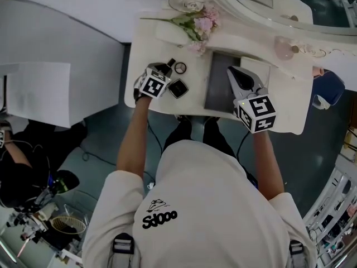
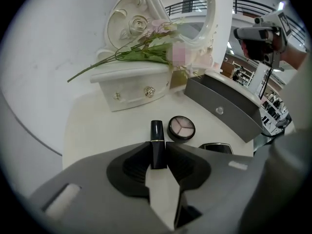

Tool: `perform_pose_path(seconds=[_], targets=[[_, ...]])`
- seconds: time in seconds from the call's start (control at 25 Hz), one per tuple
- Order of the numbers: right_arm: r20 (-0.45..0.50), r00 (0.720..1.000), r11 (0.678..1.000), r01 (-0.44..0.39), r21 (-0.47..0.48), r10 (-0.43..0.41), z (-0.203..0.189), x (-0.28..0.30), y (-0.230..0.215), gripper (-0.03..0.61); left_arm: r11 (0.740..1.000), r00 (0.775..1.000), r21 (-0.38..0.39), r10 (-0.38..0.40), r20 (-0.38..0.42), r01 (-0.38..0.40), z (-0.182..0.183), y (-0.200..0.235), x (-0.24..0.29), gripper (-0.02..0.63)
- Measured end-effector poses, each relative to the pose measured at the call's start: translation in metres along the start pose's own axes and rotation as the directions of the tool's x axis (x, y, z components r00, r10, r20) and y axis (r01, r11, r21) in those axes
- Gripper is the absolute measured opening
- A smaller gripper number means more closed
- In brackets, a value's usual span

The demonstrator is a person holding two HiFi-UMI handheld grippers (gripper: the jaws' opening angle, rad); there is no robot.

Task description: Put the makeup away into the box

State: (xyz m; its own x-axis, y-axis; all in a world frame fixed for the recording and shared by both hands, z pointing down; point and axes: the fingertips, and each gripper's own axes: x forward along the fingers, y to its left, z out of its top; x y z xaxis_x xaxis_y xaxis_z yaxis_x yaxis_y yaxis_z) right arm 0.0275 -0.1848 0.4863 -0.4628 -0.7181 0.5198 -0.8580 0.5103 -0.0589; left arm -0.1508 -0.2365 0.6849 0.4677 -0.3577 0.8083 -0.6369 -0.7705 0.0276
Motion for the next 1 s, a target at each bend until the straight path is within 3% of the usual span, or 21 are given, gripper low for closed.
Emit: perform_pose_path(seconds=[0.24, 0.6, 0.8, 1.0], targets=[[0.030, 0.999, 0.999, -0.029, -0.037, 0.030, 0.013, -0.007, -0.001, 0.002, 0.998, 0.998, -0.019, 0.057, 0.036, -0.056, 0.014, 0.002, -0.021, 0.115], [0.123, 0.989, 0.995, -0.068, -0.078, 0.078, 0.051, -0.021, -0.006, 0.002, 0.994, 0.977, -0.066, 0.102, 0.189, -0.091, 0.072, -0.004, -0.089, 0.115], [0.166, 0.983, 0.995, -0.061, -0.085, 0.075, 0.063, -0.028, -0.012, 0.002, 0.996, 0.951, -0.035, 0.085, 0.297, -0.079, 0.119, -0.022, -0.115, 0.115], [0.184, 0.982, 0.997, -0.021, -0.072, 0.034, 0.061, -0.041, -0.025, 0.002, 0.999, 0.933, 0.032, 0.001, 0.360, -0.013, 0.159, -0.052, -0.119, 0.115]])
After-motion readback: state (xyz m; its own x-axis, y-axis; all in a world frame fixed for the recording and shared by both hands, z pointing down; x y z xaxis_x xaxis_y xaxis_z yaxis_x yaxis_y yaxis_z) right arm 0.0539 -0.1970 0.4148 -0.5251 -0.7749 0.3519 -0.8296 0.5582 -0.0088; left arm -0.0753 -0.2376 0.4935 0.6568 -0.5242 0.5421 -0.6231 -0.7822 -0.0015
